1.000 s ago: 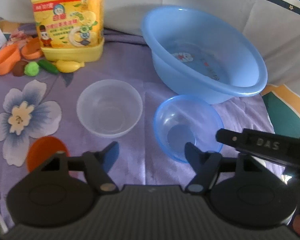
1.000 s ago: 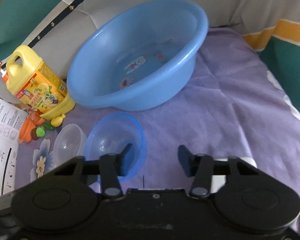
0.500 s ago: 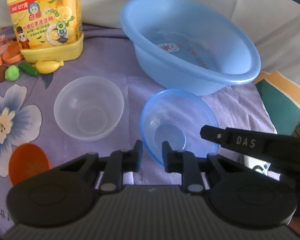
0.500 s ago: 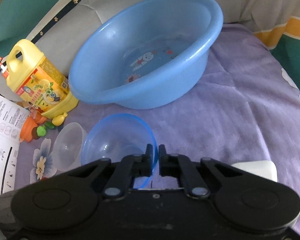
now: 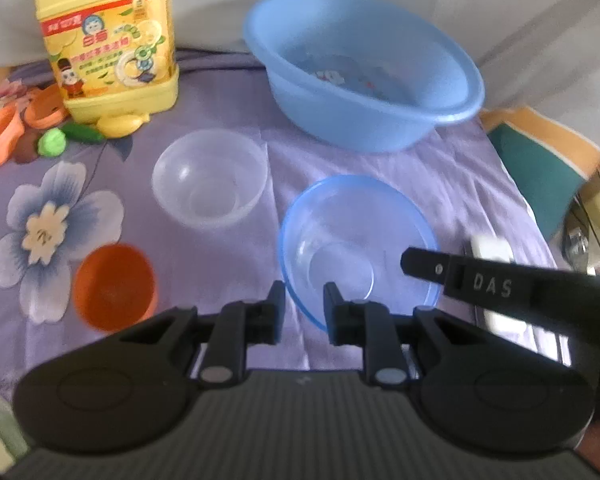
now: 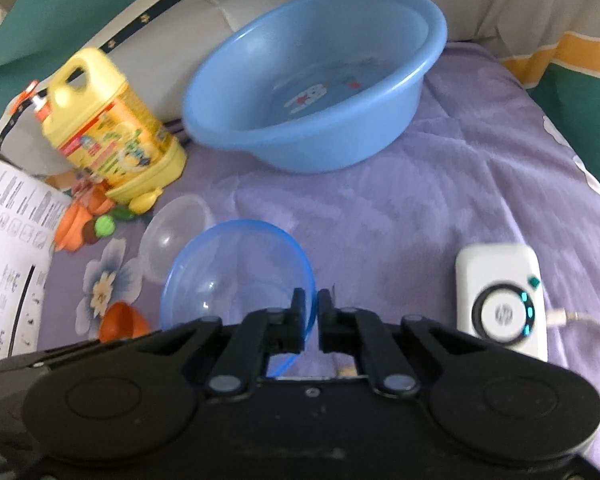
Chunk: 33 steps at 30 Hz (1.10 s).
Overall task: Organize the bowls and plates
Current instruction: 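Carry the blue bowl beside the plate stack with both grippers and open them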
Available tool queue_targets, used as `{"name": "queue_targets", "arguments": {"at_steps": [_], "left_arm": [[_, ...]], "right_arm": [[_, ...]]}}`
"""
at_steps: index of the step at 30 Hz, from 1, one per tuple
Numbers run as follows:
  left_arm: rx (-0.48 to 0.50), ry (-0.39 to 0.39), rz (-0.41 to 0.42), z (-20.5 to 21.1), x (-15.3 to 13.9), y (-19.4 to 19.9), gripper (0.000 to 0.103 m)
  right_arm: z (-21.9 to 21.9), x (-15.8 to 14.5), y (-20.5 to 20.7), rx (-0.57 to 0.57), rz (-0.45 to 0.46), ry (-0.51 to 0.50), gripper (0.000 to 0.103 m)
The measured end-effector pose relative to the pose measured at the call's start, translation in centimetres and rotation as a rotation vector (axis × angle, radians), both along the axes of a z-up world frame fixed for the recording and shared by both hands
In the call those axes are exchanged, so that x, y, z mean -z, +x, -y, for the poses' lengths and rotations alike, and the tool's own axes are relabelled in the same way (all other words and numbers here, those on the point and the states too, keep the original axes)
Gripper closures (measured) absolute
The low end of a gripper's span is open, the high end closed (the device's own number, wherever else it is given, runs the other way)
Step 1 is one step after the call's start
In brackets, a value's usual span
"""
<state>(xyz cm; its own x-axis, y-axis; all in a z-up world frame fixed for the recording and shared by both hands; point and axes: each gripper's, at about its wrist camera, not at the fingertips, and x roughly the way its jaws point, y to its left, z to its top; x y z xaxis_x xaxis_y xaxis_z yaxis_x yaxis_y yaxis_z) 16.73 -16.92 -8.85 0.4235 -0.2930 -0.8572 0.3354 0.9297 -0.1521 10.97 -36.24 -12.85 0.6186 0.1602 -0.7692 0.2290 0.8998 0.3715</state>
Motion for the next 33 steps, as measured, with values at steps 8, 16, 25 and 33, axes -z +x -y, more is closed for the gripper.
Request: {"name": "queue_targets", "arguments": {"at_steps": [8,16,25,33], "left_arm": [[0.017,0.014,-0.005,-4.0,-1.3,-4.6,0.083],[0.015,0.012,0.011,-7.9,-3.0,-8.2,0.083],[0.043,0.016,0.010,-11.4,-3.6,-11.4,0.083],[0.064,0.034,-0.021,-13.9,-1.8,-14.1,0.083]], "right_arm": [[-4.1,-1.9,-3.9,-0.052,-0.002,-0.029,0.097],[-8.1,-3.8,-7.0,-0.094,0.006,-0.047,0.097],[-11.2,-4.3,-10.1,-0.133,-0.020,-0.039,0.097],[-14.1,-2.7,-12.4,-0.175,-0.059,-0.045,0.097]]}}
